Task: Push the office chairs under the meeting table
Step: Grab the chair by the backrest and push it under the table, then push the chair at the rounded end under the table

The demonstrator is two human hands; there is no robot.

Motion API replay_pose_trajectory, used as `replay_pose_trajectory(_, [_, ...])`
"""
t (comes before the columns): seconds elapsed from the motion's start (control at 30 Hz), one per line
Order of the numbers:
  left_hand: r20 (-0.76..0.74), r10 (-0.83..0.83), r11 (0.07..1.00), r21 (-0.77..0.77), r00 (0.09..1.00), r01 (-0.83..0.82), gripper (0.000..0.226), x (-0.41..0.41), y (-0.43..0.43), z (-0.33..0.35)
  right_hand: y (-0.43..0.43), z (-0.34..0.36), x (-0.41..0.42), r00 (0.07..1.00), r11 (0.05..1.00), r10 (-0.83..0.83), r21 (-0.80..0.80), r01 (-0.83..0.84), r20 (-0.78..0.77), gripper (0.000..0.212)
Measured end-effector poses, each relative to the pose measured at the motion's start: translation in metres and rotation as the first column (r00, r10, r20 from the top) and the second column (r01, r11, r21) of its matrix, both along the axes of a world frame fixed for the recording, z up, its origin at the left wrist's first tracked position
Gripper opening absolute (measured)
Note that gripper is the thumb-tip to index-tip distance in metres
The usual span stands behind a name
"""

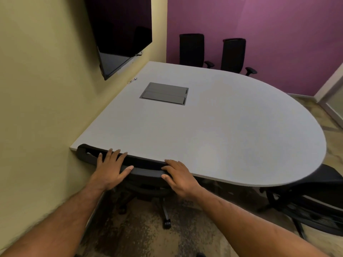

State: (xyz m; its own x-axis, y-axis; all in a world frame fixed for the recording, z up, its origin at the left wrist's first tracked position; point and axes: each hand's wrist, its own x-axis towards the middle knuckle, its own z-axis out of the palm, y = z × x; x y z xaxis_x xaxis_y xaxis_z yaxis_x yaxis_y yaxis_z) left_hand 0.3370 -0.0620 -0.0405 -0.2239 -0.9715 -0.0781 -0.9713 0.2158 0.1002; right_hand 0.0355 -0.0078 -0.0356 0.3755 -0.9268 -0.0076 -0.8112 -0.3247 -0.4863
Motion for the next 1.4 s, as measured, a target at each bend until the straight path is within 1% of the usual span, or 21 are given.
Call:
replay_pose_trajectory(0.03, [0.000, -0.038, 0.999, -0.009, 0.999, 0.038, 0.085, -0.011, 0.001, 0.002, 0.002, 0.000, -0.006, 1.000, 1.000, -0.016, 0.023, 0.015, 0.024, 0.048])
replay_pose_trajectory(0.17, [-0.009, -0.208, 0.976, -0.066, 0.978, 0.207, 0.086, -0.060, 0.014, 0.011, 0.011, -0.005, -0.033, 0.988, 0.987, -0.108, 0.130, 0.093, 0.113, 0.047])
replay_pose_trajectory(0.3, [-0.010, -0.264, 0.963, -0.056, 0.965, 0.263, 0.085, -0.112, 0.025, 0.016, 0.031, -0.013, -0.070, 0.989, 0.977, -0.131, 0.180, 0.118, 0.064, 0.057])
replay_pose_trajectory(0.43, [0.003, -0.347, 0.937, -0.032, 0.938, 0.347, 0.076, -0.174, 0.035, 0.014, 0.060, -0.024, -0.125, 0.968, 0.950, -0.247, 0.207, 0.232, 0.047, 0.065])
replay_pose_trajectory(0.57, [-0.010, -0.413, 0.911, -0.012, 0.911, 0.413, 0.076, -0.238, 0.048, 0.008, 0.092, -0.027, -0.191, 0.928, 0.909, -0.372, 0.215, 0.358, 0.029, 0.064])
replay_pose_trajectory(0.73, [-0.045, -0.479, 0.876, 0.039, 0.877, 0.481, 0.073, -0.324, 0.071, -0.005, 0.143, -0.029, -0.288, 0.838, 0.823, -0.546, 0.187, 0.537, -0.003, 0.065])
replay_pose_trajectory(0.87, [-0.025, -0.545, 0.834, 0.084, 0.838, 0.546, 0.068, -0.383, 0.093, -0.018, 0.194, -0.041, -0.354, 0.792, 0.765, -0.599, 0.208, 0.609, -0.117, 0.061])
replay_pose_trajectory(1.03, [-0.102, -0.570, 0.806, 0.123, 0.815, 0.579, 0.069, -0.465, 0.123, -0.022, 0.258, -0.056, -0.429, 0.704, 0.662, -0.683, 0.244, 0.709, -0.192, 0.059])
replay_pose_trajectory(1.17, [-0.062, -0.662, 0.738, 0.118, 0.747, 0.664, 0.066, -0.519, 0.141, -0.020, 0.298, -0.063, -0.478, 0.609, 0.564, -0.759, 0.234, 0.792, -0.230, 0.061])
replay_pose_trajectory(1.3, [0.005, -0.748, 0.662, 0.089, 0.664, 0.744, 0.068, -0.572, 0.144, -0.012, 0.322, -0.058, -0.513, 0.536, 0.497, -0.804, 0.203, 0.843, -0.258, 0.060])
replay_pose_trajectory(1.33, [0.010, -0.758, 0.650, 0.090, 0.652, 0.754, 0.068, -0.587, 0.145, -0.012, 0.327, -0.057, -0.522, 0.518, 0.481, -0.812, 0.195, 0.855, -0.267, 0.059])
replay_pose_trajectory(1.4, [-0.041, -0.764, 0.638, 0.107, 0.644, 0.763, 0.070, -0.614, 0.146, -0.015, 0.336, -0.054, -0.538, 0.485, 0.448, -0.827, 0.189, 0.874, -0.284, 0.058])
